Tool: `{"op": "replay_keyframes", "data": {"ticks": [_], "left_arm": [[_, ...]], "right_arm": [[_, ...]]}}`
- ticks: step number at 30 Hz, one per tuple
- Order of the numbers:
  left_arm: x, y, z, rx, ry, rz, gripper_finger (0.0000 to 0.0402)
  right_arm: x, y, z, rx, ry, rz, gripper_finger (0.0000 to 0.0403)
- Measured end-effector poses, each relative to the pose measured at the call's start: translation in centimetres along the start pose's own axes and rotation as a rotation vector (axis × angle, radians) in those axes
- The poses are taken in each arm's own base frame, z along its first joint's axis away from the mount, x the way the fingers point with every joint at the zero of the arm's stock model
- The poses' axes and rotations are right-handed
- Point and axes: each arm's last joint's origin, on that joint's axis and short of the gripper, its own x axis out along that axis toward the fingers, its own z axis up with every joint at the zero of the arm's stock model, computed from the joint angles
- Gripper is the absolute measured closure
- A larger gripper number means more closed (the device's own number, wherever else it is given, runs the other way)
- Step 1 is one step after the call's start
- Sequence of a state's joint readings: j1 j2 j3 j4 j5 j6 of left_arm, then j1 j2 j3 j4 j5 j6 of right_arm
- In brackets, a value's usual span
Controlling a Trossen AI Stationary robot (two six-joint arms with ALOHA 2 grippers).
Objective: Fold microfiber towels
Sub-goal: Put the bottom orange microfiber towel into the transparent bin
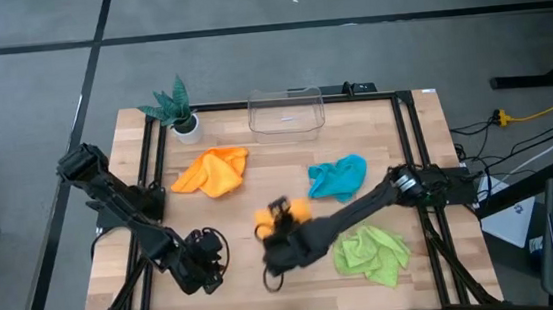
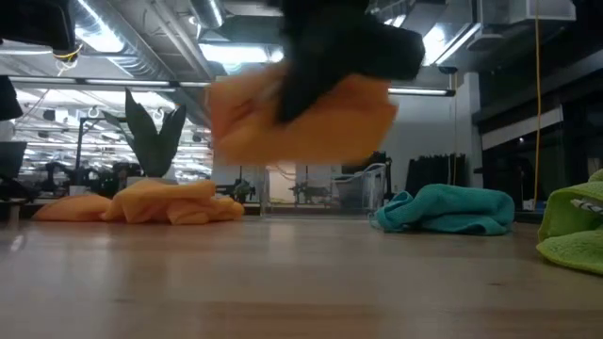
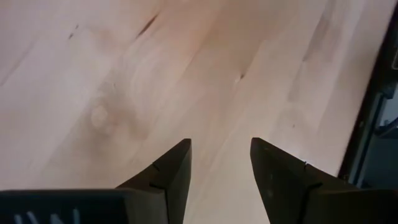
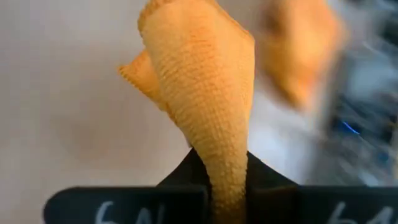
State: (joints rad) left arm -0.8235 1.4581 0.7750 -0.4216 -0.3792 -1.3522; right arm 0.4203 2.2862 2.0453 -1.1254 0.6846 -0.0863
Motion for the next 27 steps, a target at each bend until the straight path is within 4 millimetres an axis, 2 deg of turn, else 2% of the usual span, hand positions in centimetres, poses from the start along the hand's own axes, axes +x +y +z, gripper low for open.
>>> {"op": "replay_keyframes", "data": {"ticks": [3,6,10,14,18,22,24,27], "left_arm": [[-0.1,0.0,-0.3,0.014,-0.019,0.002,0.0242],[-0.1,0.0,-0.3,0.017,-0.023,0.005,0.0242],[-0.1,0.0,-0.2,0.018,-0.055,0.015,0.0242],[-0.1,0.1,-0.1,0.017,-0.072,0.024,0.0242],[0.0,0.2,0.1,0.013,-0.075,0.032,0.0242],[0.1,0.3,0.4,0.018,-0.080,0.040,0.0242],[0.2,0.3,0.5,0.030,-0.082,0.044,0.0242],[0.3,0.4,0.8,0.040,-0.085,0.049,0.0242]], "right_arm": [[-1.5,-3.5,-2.0,0.057,0.092,-0.128,0.0386],[-2.1,-7.3,-4.0,0.120,0.163,-0.171,0.0386],[-1.7,-13.0,-6.6,0.179,0.213,-0.190,0.0386],[1.4,-18.4,-9.3,0.192,0.257,-0.152,0.0386],[6.4,-23.1,-12.5,0.251,0.196,-0.003,0.0386],[11.4,-25.9,-16.1,0.243,0.188,-0.047,0.0386],[12.8,-26.7,-17.5,0.234,0.178,-0.041,0.0386],[14.0,-27.0,-18.5,0.264,0.099,0.027,0.0386]]}}
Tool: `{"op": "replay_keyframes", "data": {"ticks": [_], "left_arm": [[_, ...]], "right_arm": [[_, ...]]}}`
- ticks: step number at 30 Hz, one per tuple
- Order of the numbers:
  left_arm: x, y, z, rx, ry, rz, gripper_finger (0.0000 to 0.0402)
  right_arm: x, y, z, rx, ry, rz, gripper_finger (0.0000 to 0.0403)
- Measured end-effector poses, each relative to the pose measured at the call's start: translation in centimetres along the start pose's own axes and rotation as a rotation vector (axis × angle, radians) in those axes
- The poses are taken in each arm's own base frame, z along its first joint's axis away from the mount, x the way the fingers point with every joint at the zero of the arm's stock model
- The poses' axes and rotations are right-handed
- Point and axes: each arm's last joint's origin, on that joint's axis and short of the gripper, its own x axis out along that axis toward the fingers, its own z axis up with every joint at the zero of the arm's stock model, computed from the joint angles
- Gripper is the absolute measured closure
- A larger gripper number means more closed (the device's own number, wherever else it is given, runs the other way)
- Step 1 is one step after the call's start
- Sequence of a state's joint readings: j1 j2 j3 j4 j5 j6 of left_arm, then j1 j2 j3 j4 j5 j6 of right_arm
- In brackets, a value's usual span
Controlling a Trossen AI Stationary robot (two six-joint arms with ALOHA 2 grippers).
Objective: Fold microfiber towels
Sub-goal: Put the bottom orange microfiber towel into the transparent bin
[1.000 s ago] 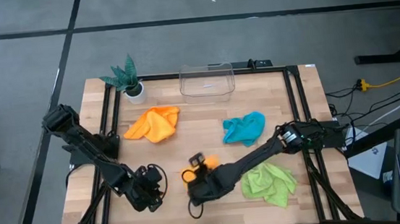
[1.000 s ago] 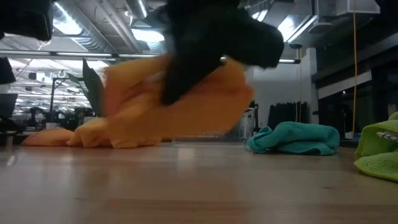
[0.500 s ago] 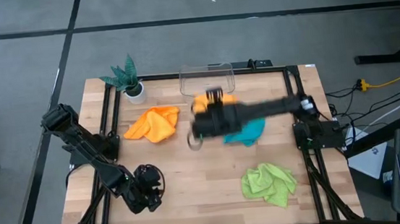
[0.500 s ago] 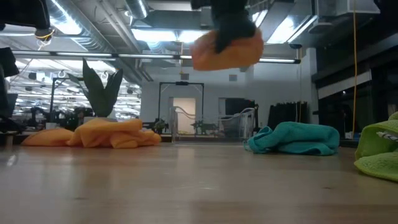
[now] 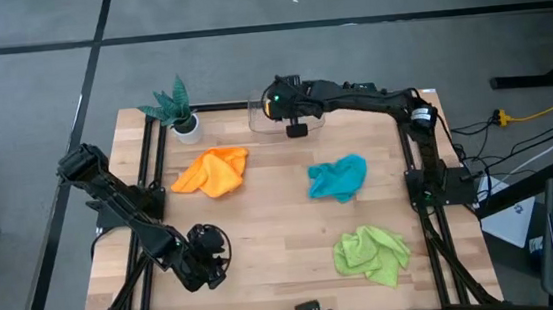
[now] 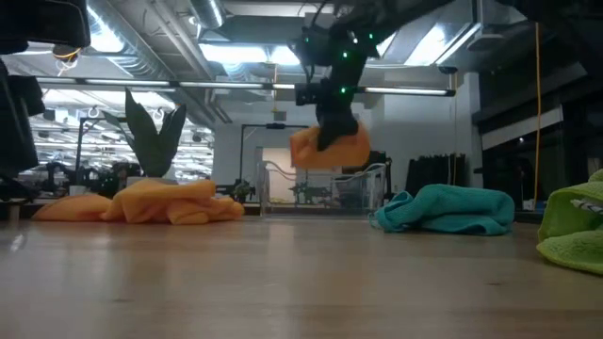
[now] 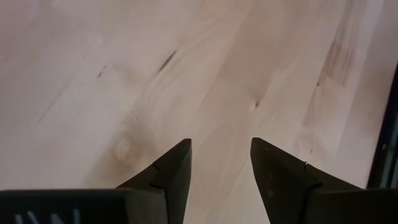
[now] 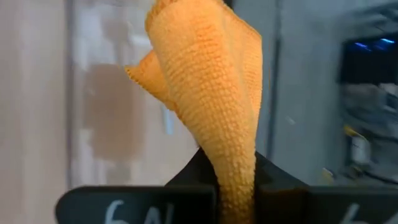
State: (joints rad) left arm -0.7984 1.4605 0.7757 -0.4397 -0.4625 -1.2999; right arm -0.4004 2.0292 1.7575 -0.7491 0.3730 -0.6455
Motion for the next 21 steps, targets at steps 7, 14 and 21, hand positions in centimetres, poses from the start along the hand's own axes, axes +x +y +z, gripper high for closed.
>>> {"op": "replay_keyframes", "data": {"ticks": [7,14,21], "left_arm": [[0.3,0.2,0.7,-0.021,-0.010,0.015,0.0242],[0.6,0.5,1.3,-0.044,-0.020,0.029,0.0242],[0.7,0.6,1.6,-0.025,-0.023,0.036,0.0242]], "right_arm": [[2.7,0.1,-0.3,-0.056,-0.068,0.034,0.0386],[6.2,1.0,-0.4,-0.053,-0.039,0.043,0.0386],[7.5,1.2,-0.4,0.014,-0.037,0.029,0.0386]]}}
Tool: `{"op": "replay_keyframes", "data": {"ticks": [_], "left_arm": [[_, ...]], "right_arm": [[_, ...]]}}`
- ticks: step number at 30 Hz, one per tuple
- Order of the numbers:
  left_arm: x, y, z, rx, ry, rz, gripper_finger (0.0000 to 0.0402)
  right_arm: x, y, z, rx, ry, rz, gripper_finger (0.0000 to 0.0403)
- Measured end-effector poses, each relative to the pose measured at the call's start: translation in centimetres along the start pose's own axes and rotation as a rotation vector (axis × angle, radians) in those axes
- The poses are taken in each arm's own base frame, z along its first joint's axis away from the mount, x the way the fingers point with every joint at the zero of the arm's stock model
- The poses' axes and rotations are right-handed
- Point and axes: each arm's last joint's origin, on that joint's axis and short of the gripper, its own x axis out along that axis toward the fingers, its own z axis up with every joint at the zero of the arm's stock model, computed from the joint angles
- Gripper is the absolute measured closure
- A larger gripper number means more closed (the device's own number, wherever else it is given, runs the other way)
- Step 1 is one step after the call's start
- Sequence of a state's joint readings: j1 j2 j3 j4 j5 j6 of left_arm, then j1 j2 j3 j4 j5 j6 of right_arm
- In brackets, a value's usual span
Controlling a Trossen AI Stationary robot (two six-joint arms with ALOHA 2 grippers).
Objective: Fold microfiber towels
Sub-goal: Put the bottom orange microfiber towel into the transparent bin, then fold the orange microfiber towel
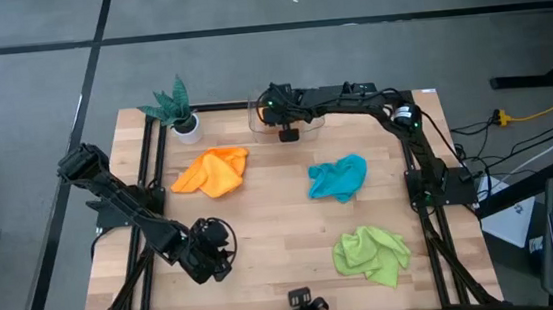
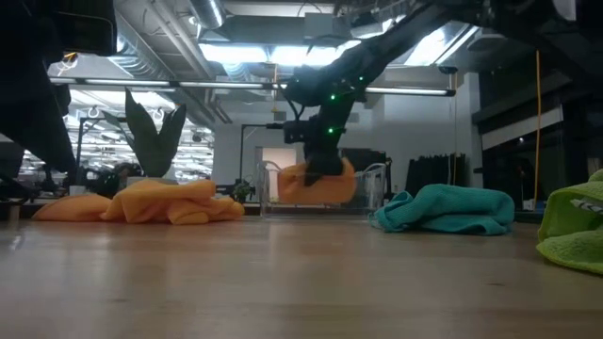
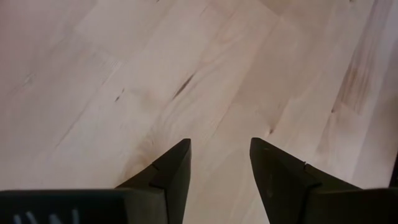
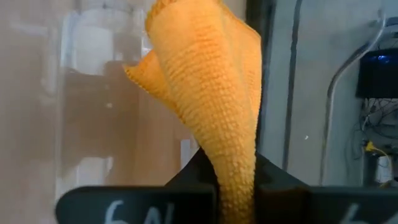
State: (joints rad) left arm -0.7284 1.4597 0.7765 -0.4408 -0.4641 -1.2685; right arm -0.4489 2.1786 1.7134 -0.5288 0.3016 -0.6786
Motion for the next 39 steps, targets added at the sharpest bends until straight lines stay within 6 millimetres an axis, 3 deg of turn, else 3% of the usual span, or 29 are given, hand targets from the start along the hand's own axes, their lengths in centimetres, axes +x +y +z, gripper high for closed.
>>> {"op": "replay_keyframes", "data": {"ticks": [6,16,23,29,34,39], "left_arm": [[0.0,0.0,0.0,0.013,0.000,0.000,0.0242],[0.0,0.0,0.0,0.014,0.000,0.000,0.0242],[0.0,0.0,0.0,0.014,0.001,0.000,0.0242],[0.0,0.0,0.0,0.014,0.001,0.000,0.0242],[0.0,0.0,0.0,0.014,0.001,0.000,0.0242],[0.0,0.0,0.1,0.014,0.000,-0.001,0.0242]], "right_arm": [[0.4,-0.3,-0.4,0.055,0.005,0.008,0.0381],[0.4,0.0,-0.6,0.061,0.008,0.060,0.0246],[-0.7,0.0,-0.4,0.052,0.003,0.205,0.0190],[-4.9,-2.2,1.5,0.048,0.025,0.229,0.0181],[-10.7,-4.3,2.7,0.157,0.057,0.247,0.0181],[-16.6,-4.6,1.5,0.326,0.106,0.375,0.0180]]}}
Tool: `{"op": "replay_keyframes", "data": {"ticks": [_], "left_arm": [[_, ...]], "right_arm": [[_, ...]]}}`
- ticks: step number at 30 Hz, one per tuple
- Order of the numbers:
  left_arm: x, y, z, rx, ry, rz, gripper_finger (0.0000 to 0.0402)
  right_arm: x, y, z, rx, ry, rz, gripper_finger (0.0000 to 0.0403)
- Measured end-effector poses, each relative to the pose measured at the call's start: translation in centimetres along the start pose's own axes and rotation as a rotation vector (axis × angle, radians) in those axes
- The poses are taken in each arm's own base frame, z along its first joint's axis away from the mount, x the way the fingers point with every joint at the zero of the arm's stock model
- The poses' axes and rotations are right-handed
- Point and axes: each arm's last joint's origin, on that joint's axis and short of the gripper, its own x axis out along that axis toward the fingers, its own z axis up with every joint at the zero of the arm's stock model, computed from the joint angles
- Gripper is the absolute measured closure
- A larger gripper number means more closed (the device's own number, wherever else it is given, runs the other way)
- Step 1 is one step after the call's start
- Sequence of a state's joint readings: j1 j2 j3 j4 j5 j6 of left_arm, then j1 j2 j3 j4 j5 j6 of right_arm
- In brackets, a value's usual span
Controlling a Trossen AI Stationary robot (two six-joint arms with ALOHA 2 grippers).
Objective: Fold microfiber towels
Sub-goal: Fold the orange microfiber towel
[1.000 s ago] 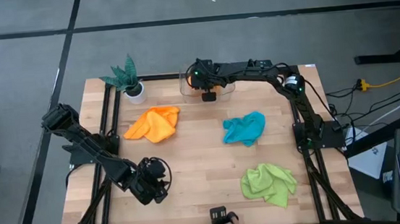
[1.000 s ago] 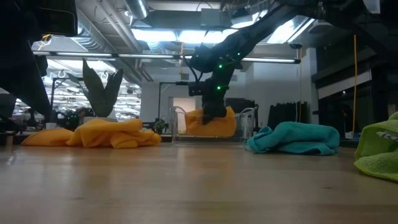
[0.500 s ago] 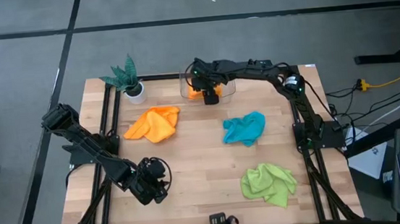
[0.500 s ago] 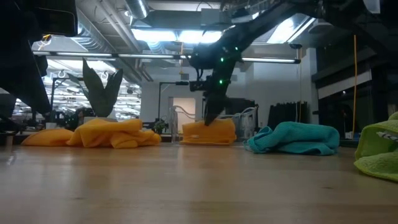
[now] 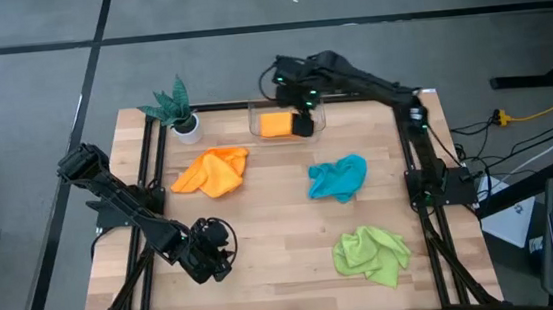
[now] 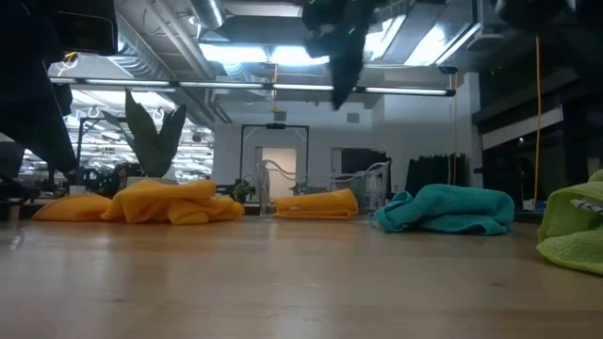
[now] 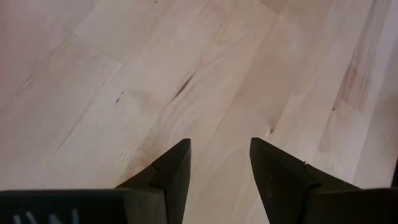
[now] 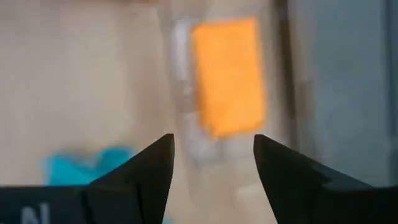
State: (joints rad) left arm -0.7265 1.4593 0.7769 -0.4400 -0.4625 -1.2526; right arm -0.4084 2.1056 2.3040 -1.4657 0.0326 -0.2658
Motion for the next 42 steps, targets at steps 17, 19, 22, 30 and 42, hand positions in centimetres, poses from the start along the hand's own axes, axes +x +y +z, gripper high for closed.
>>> {"op": "replay_keyframes", "data": {"ticks": [17,19,22,30,42], "left_arm": [[0.0,-0.1,0.1,-0.004,-0.018,-0.002,0.0242],[0.0,-0.1,0.1,-0.005,-0.019,-0.002,0.0242],[0.0,-0.1,0.1,-0.006,-0.019,-0.003,0.0242],[-0.2,-0.3,-0.4,0.005,-0.016,-0.019,0.0242],[-0.3,-0.3,-0.4,-0.017,-0.016,-0.022,0.0242]], "right_arm": [[-1.8,10.9,-9.2,0.199,-0.163,0.093,0.0180],[0.5,12.5,-9.4,0.172,-0.260,0.120,0.0180],[4.4,15.1,-8.9,0.173,-0.494,0.183,0.0180],[15.1,19.1,-6.3,0.256,-0.765,0.314,0.0187],[21.3,17.7,2.1,0.264,-0.681,0.189,0.0193]]}}
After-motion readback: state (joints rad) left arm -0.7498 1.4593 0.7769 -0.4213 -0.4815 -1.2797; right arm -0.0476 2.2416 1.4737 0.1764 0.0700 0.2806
